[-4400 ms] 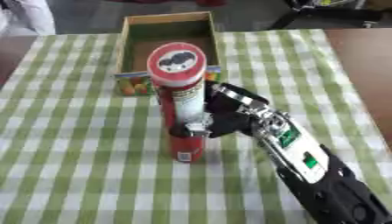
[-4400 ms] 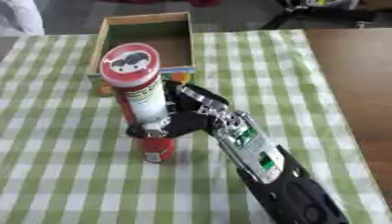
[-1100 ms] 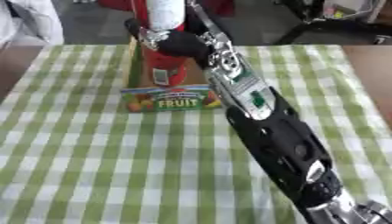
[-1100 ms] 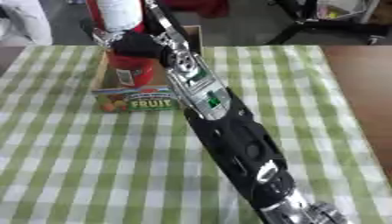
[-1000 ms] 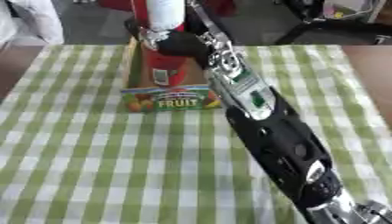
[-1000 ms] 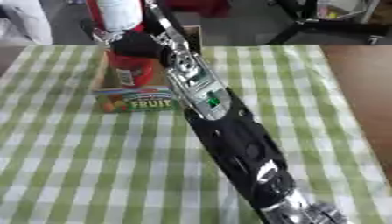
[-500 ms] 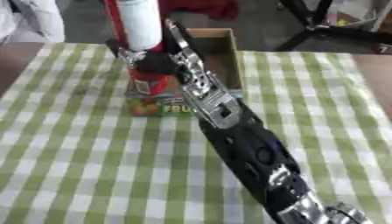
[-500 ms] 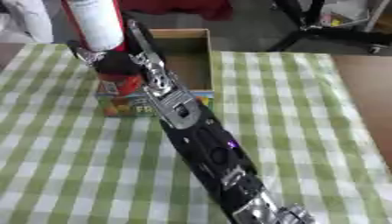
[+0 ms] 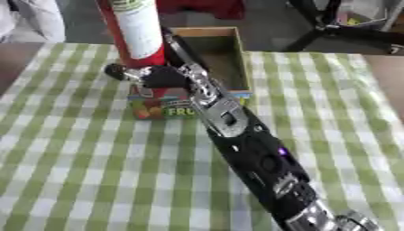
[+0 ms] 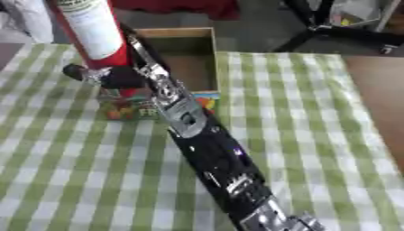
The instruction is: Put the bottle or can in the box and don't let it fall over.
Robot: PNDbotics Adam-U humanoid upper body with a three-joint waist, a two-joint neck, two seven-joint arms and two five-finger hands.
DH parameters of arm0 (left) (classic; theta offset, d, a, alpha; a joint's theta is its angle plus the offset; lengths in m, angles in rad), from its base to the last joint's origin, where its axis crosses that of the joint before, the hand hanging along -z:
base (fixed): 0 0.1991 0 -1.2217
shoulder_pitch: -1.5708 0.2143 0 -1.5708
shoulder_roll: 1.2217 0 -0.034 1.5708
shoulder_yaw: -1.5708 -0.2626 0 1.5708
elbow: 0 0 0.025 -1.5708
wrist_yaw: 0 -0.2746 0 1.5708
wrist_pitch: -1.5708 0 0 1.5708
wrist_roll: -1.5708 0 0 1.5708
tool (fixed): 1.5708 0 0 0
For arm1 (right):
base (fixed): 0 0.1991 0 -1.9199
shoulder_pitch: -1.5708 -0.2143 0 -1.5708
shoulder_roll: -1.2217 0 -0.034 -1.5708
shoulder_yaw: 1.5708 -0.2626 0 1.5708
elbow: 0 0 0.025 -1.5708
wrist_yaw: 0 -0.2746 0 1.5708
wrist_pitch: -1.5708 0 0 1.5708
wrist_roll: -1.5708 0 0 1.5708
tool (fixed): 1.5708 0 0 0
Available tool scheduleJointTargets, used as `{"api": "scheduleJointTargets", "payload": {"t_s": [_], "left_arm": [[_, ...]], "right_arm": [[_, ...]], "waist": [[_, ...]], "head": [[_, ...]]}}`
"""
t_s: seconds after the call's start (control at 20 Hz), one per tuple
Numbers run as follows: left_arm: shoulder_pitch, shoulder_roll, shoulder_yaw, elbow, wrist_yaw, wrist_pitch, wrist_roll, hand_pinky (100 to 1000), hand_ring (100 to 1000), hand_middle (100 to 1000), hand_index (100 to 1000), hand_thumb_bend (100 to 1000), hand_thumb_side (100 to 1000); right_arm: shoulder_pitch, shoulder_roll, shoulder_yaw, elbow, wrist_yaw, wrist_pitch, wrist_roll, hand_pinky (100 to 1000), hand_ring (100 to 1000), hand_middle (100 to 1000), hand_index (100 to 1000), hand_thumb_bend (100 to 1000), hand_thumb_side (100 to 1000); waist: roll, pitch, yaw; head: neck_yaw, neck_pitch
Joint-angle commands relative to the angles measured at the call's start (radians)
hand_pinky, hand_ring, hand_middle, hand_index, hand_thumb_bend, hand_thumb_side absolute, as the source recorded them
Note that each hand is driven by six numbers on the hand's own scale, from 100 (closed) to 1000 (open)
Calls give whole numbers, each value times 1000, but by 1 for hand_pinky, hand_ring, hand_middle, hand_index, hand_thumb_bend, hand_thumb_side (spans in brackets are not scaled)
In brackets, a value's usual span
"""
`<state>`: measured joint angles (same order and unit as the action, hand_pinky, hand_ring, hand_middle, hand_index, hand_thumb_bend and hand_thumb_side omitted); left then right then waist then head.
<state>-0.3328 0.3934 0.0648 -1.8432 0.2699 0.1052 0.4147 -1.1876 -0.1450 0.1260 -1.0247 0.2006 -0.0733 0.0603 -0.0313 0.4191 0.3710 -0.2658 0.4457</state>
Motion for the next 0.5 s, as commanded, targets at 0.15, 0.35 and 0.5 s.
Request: {"api": "scheduleJointTargets", "payload": {"t_s": [0.15, 0.35, 0.5], "left_arm": [[-1, 9, 6, -15, 0, -2, -7, 860, 887, 784, 787, 676, 706], [1, 7, 5, -13, 1, 0, -12, 860, 888, 784, 787, 676, 710], [8, 10, 8, -12, -1, 2, -12, 860, 888, 784, 787, 676, 709]], "right_arm": [[-29, -2, -16, -23, 31, 43, 11, 993, 885, 912, 858, 627, 273], [-36, 0, -22, -36, -26, 56, -48, 951, 796, 820, 749, 349, 211], [-47, -4, -27, -46, -101, 67, -96, 930, 773, 800, 726, 202, 261]], "waist": [[4, -24, 0], [3, -28, 0], [3, -32, -4]], "head": [[1, -2], [-4, -4], [-5, -6]]}}
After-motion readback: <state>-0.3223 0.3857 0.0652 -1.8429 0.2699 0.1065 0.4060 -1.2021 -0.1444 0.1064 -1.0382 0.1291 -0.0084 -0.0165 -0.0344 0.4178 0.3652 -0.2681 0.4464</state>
